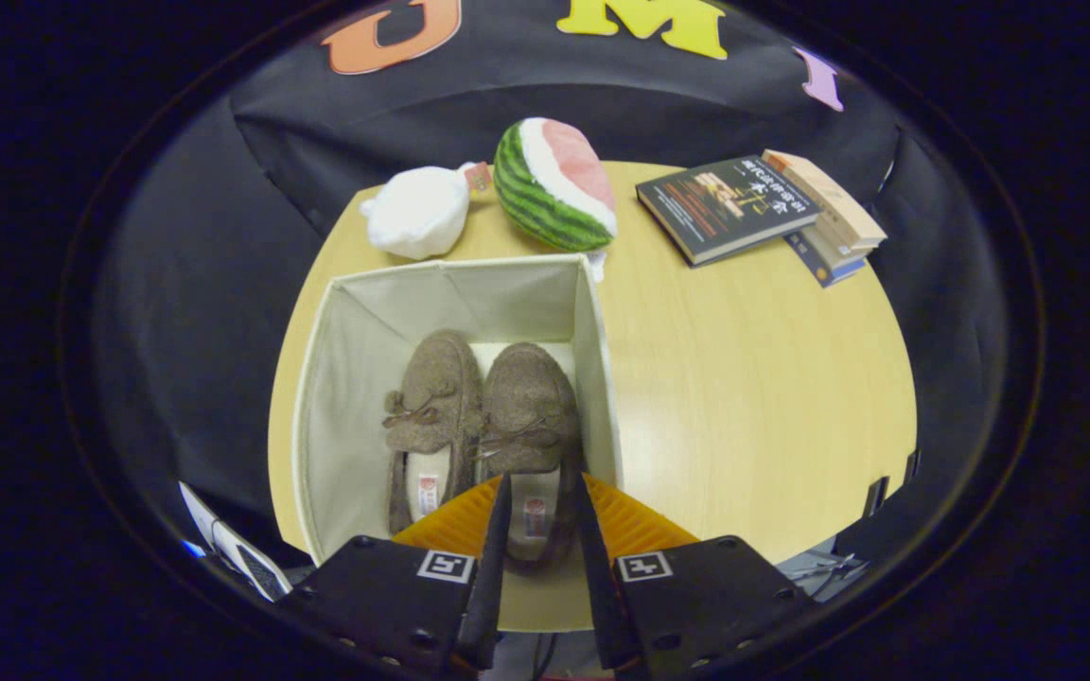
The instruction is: Open the storage box then place both shoes into the box .Put the left shoe in first, then the right shoe, with the right side of both shoes facing outward in a uniform manner.
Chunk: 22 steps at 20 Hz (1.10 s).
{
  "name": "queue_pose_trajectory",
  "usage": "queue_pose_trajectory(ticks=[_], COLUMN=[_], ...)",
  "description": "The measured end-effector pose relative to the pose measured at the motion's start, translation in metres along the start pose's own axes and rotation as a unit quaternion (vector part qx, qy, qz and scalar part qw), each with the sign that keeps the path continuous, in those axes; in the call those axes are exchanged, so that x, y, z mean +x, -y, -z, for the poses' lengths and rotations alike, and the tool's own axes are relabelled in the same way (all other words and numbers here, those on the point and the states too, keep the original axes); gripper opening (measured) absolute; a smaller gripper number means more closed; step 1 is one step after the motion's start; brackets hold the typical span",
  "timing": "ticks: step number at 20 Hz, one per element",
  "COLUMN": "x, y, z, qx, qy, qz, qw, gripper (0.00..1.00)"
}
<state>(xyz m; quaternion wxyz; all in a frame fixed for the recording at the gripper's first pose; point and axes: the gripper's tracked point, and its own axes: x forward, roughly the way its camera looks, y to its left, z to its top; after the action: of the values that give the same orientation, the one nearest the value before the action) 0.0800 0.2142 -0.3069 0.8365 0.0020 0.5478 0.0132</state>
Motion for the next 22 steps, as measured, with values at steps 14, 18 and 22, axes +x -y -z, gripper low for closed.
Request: queue_pose_trajectory(ticks=[14,18,22], x=[-0.178,-0.236,-0.29], y=[0.154,0.203,0.219], z=[-0.024,-0.032,-0.036], qx=[-0.025,0.001,0.013], qy=[0.203,0.281,0.369], qz=[0.001,0.013,0.013], qw=[0.979,0.96,0.929], gripper=[0.96,0.96,0.96])
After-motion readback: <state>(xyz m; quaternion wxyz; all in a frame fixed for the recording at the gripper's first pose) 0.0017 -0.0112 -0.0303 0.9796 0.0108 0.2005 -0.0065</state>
